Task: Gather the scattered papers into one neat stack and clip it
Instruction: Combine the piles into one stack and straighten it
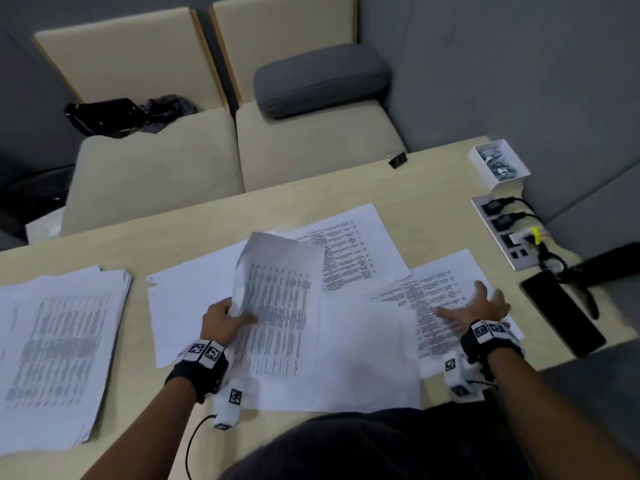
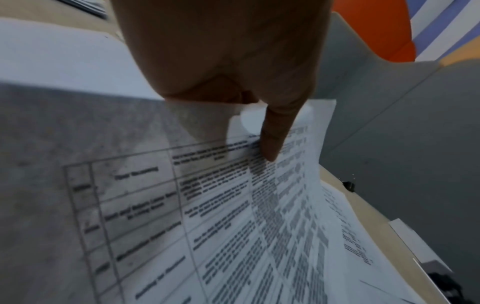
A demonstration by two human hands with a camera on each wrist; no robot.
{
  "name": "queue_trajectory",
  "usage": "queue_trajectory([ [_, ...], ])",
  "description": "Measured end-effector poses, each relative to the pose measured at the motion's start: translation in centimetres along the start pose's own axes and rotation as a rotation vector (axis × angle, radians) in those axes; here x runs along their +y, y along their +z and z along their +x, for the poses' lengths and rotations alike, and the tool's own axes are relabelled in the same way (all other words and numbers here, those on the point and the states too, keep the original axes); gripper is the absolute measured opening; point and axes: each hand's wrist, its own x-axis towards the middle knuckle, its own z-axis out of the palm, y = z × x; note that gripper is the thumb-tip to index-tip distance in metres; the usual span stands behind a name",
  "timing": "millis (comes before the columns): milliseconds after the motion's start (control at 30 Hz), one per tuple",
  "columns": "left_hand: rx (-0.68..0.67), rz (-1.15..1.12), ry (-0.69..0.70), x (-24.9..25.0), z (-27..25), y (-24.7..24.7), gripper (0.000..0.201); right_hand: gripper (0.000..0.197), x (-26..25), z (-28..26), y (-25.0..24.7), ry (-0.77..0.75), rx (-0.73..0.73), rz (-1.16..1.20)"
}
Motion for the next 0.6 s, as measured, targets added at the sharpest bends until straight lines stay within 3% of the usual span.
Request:
queue_trajectory([
  [67,-0.047,0.008,0.045,1.5,0.1,0.8,0.023,0.129,0.0,0.6,-0.8,-0.004,-0.039,-0.077],
  [200,-0.124,0.128,0.045,2.9,1.1,3.4,0.028,0.131,0.0,1.6,-1.9,-0.041,0.007,-0.162],
  [233,-0.141,0.156,0.032,3.2,1.2,4.1,0.029,0.126,0.0,2.0,-2.2,-0.031,-0.002,-0.15],
  [300,-0.165,0.195,0.008,3.6,1.3,5.3,0.03,0.094,0.1,3.0,-3.2,-0.046,-0.027,-0.128],
  [400,-0.162,0.27,-0.014,4.1,1.1,6.4,0.019,0.049,-1.6,3.6,-5.9,-0.232,-0.054,-0.098],
  [533,-0.143,0.315,-0.027,3.6,0.5,7.0,0.021,0.048,-7.3,2.6,-11.2,-0.506,0.019,-0.13],
  [600,-0.147,0.321,-0.032,3.6,0.4,7.1,0.014,0.037,-10.6,1.4,-14.2,-0.632,0.097,-0.049],
])
